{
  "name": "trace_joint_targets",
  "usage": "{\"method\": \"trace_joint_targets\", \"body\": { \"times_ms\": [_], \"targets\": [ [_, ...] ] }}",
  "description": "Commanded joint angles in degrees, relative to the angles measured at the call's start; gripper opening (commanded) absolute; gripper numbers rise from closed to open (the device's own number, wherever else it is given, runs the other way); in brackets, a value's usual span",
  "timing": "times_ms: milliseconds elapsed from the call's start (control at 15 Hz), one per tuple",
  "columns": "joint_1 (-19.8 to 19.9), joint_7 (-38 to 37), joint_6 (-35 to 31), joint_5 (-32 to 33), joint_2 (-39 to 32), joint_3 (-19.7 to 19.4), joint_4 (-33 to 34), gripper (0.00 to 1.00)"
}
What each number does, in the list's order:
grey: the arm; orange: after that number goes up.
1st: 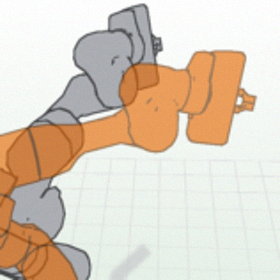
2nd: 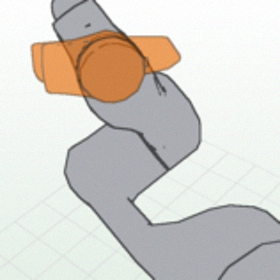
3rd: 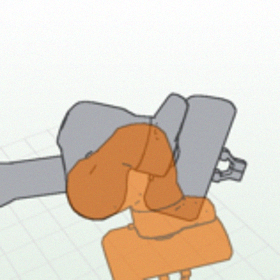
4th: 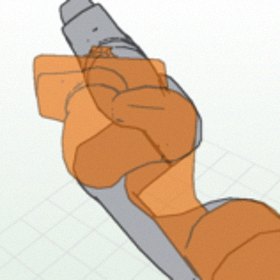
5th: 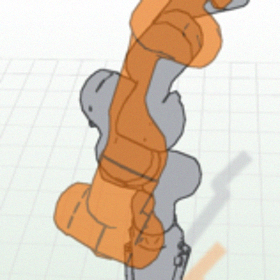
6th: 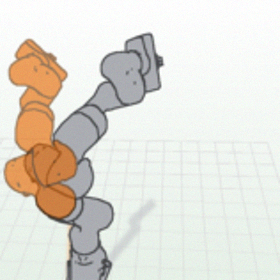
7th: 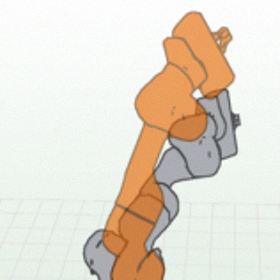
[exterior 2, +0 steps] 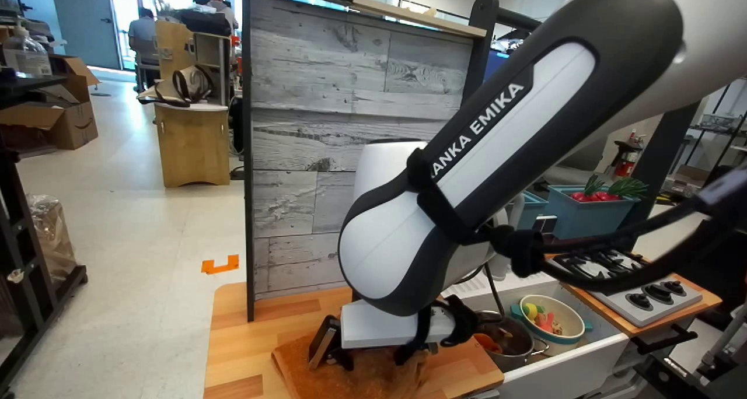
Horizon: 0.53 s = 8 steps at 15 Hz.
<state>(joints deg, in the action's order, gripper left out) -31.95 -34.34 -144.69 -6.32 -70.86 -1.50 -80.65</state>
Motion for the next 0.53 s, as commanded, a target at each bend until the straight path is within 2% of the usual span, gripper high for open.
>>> {"method": "trace_joint_targets", "body": {
  "times_ms": [0, 67, 200, 467],
  "targets": [
    [-0.4, 2.0, -4.9, 0.0, 7.8, 1.3, -9.4, 1.0],
    [-0.3, 2.7, -6.8, -0.2, 9.3, 1.8, -11.5, 1.0],
    [-0.1, 3.4, -7.7, -0.2, 9.5, 2.1, -11.5, 1.0],
    [-0.1, 1.4, -5.6, -0.7, 7.2, 1.6, -10.1, 1.0]
  ]
}}
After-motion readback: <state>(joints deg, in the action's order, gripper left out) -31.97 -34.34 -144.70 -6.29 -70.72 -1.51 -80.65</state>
